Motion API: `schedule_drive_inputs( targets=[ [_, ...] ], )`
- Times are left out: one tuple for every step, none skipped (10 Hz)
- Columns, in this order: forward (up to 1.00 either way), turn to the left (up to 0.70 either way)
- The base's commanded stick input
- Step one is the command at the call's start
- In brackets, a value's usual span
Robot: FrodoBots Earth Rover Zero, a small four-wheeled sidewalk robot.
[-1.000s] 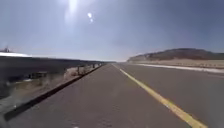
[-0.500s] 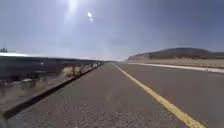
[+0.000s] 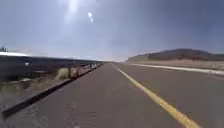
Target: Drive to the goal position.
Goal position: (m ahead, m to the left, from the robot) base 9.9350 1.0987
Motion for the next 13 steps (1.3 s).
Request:
schedule_drive_inputs(
  targets=[
    [0.85,0.0],
    [0.85,0.0],
    [0.85,0.0],
    [0.85,0.0],
    [0.85,0.0],
    [0.85,0.0],
    [0.85,0.0],
    [0.85,0.0],
    [0.85,0.0],
    [0.85,0.0],
    [0.85,0.0],
    [0.85,0.0],
    [0.85,0.0]
  ],
)
